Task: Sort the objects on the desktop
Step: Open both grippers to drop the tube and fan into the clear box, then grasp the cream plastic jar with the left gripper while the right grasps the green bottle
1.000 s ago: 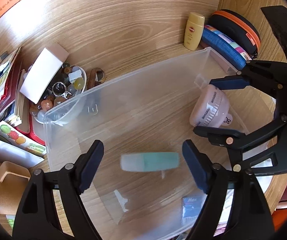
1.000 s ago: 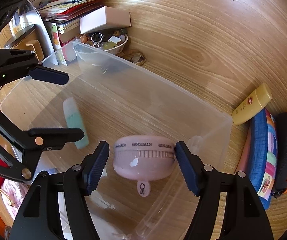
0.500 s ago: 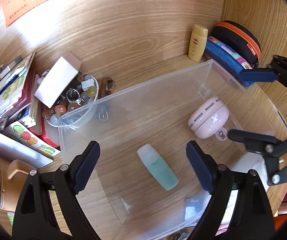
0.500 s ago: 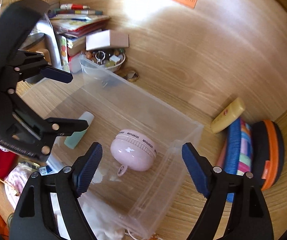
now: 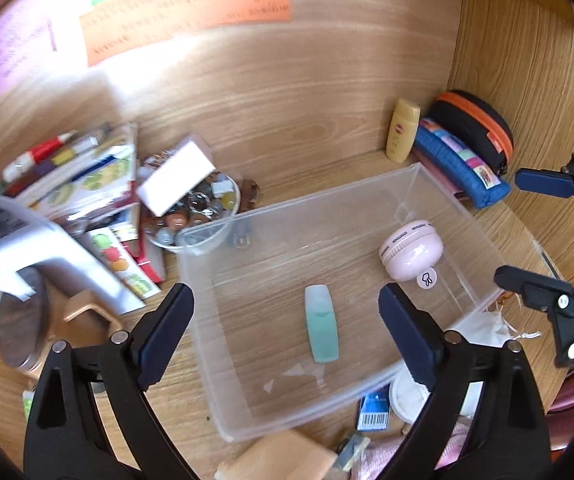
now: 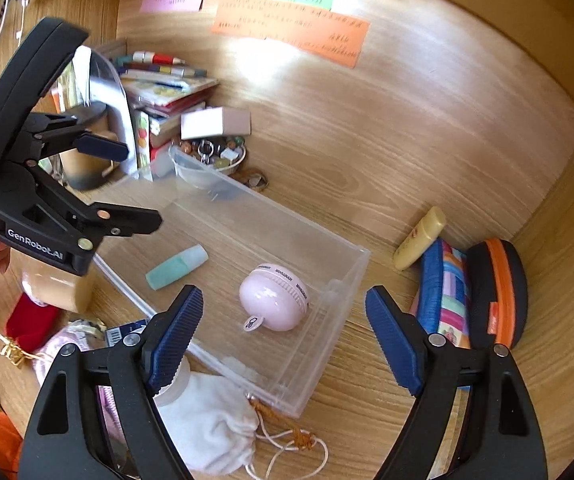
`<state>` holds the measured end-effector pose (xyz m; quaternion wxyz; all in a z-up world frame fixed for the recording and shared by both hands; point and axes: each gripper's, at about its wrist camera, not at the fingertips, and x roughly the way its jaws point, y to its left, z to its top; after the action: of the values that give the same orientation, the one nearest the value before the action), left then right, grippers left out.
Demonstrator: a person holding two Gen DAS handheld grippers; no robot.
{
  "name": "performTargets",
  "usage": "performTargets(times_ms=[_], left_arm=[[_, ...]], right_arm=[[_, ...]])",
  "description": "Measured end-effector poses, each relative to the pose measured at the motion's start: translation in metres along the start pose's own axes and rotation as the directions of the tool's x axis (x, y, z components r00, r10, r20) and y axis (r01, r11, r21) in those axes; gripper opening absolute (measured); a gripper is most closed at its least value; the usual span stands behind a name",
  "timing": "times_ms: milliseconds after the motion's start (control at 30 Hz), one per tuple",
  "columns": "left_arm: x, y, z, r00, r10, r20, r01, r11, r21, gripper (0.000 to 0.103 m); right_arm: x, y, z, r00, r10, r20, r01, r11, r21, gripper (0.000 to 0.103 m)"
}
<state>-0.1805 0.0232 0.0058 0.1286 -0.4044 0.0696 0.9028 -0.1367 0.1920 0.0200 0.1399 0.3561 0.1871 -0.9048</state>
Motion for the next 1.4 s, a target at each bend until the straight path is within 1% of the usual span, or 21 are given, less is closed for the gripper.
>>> performTargets(times_ms=[167, 267, 467, 533, 600, 667, 867, 933, 1033, 1200, 1300, 1400], left_arm=[[-0.030, 0.004, -0.012, 0.998, 0.019, 0.057, -0.018, 1.000, -0.018, 0.098], [-0.047, 0.004, -0.021, 0.995, 0.047, 0.090, -0.045, 0.999, -0.025, 0.098], [-0.073, 0.002, -0.044, 0.984, 0.100, 0.145, -0.097, 0.995, -0.026, 0.101], [-0.078, 0.000, -0.054, 0.979, 0.125, 0.159, -0.123, 0.992, -0.023, 0.101], [-0.079, -0.002, -0.063, 0.977, 0.142, 0.161, -0.140, 0.990, -0.024, 0.101], [-0.077, -0.004, -0.071, 0.976, 0.153, 0.154, -0.151, 0.988, -0.029, 0.101], [-0.062, -0.005, -0.094, 0.983, 0.148, 0.106, -0.141, 0.988, -0.066, 0.101], [-0.057, -0.006, -0.100, 0.986, 0.142, 0.092, -0.136, 0.988, -0.077, 0.101], [-0.048, -0.004, -0.107, 0.991, 0.125, 0.057, -0.119, 0.988, -0.101, 0.101], [-0.038, -0.002, -0.116, 0.991, 0.130, 0.020, -0.127, 0.985, -0.119, 0.101], [-0.029, 0.000, -0.120, 0.991, 0.133, -0.005, -0.132, 0.983, -0.127, 0.101], [-0.020, 0.000, -0.123, 0.992, 0.124, -0.035, -0.128, 0.983, -0.131, 0.101]], right_arm=[[-0.025, -0.002, -0.009, 0.999, -0.015, 0.046, 0.013, 0.999, 0.041, 0.086], [-0.039, -0.001, -0.016, 0.997, -0.027, 0.072, 0.023, 0.998, 0.059, 0.086], [-0.060, 0.001, -0.039, 0.994, -0.006, 0.111, -0.005, 0.995, 0.099, 0.087], [-0.063, 0.005, -0.047, 0.993, 0.004, 0.119, -0.017, 0.994, 0.107, 0.098], [-0.066, 0.011, -0.056, 0.991, 0.004, 0.132, -0.019, 0.993, 0.113, 0.100], [-0.070, 0.019, -0.063, 0.990, 0.015, 0.140, -0.030, 0.994, 0.103, 0.100], [-0.073, 0.044, -0.081, 0.990, 0.050, 0.134, -0.060, 0.996, 0.072, 0.100], [-0.072, 0.051, -0.087, 0.989, 0.073, 0.129, -0.082, 0.995, 0.064, 0.100], [-0.066, 0.061, -0.096, 0.987, 0.118, 0.113, -0.125, 0.990, 0.063, 0.100], [-0.056, 0.073, -0.109, 0.982, 0.162, 0.095, -0.169, 0.982, 0.079, 0.100], [-0.052, 0.081, -0.114, 0.981, 0.162, 0.111, -0.171, 0.983, 0.073, 0.100], [-0.046, 0.088, -0.114, 0.978, 0.176, 0.108, -0.183, 0.981, 0.058, 0.100]])
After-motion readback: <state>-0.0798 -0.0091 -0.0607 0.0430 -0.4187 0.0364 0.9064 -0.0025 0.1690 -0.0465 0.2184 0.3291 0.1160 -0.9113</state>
